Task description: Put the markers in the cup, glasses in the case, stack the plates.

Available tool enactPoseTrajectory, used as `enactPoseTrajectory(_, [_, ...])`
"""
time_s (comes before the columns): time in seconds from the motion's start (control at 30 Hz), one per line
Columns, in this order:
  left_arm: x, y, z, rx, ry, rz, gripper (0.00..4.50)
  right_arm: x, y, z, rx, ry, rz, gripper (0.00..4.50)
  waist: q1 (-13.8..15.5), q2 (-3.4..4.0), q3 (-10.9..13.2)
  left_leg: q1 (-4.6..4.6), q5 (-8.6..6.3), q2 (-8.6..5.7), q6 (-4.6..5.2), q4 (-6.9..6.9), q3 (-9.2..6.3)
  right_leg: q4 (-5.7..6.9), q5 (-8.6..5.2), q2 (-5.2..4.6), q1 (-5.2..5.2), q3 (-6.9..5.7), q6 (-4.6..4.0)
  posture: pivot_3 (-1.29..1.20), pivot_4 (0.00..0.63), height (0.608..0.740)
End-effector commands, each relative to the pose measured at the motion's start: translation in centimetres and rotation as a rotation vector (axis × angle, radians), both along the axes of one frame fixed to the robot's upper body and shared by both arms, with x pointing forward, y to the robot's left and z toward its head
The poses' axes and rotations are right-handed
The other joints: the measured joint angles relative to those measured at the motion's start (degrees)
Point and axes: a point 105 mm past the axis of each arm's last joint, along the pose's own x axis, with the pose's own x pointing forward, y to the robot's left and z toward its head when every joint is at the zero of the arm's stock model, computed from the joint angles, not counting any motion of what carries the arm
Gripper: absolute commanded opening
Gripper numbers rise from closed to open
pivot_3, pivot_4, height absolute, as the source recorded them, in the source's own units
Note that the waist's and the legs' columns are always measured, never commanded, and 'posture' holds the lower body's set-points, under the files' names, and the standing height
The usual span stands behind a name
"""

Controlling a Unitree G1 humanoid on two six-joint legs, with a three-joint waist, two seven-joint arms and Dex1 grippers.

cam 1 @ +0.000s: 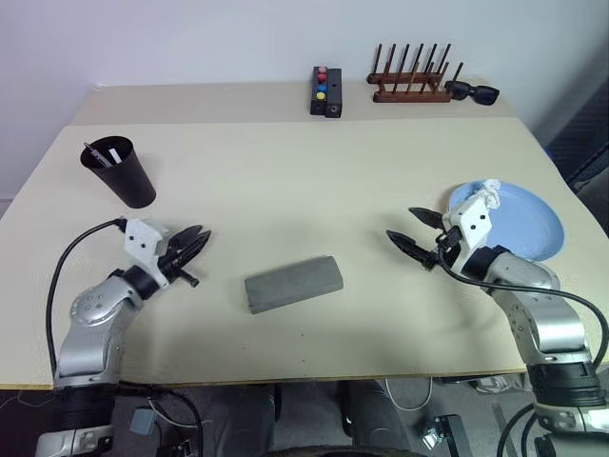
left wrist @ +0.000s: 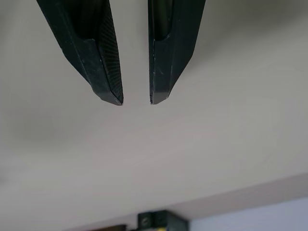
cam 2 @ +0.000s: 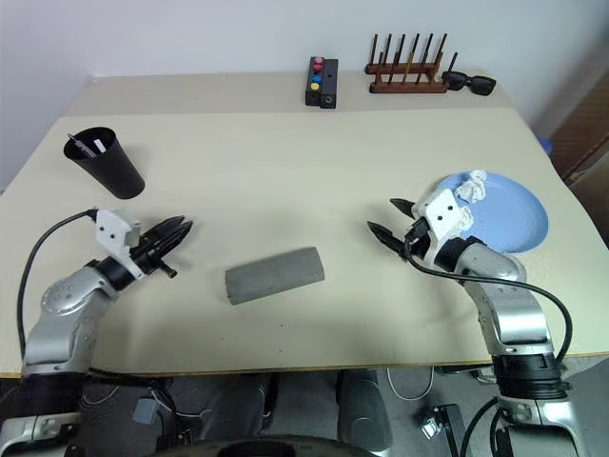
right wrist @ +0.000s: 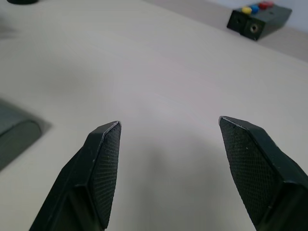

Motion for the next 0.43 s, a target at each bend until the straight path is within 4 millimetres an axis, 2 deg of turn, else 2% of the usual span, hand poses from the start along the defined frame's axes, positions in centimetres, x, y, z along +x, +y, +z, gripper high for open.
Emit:
enactPoseTrajectory(0.03, [-0.6,0.4,1.7,0.014,-0.08,0.036,0.82,0.9,-0.2,0.0,0.002,-0.011,0.006,3.29,0.0,0.0,0.0,0.01,0.0,0.0,0.0,-0.03,0.0,0.0,0.0,0.0,-0.01,0.0,-0.01,0.0,0.15,0.739])
enactPoseTrajectory(0.43, [-0.8,0.4,2.0,0.005,-0.094,0.096,0.82,2.9,-0.2,0.0,-0.004,-0.031,0.015,3.29,-0.2,0.02,0.01,0.02,0.0,0.0,0.0,-0.06,0.01,0.04,0.02,0.02,-0.04,-0.01,-0.02,0.0,0.15,0.739])
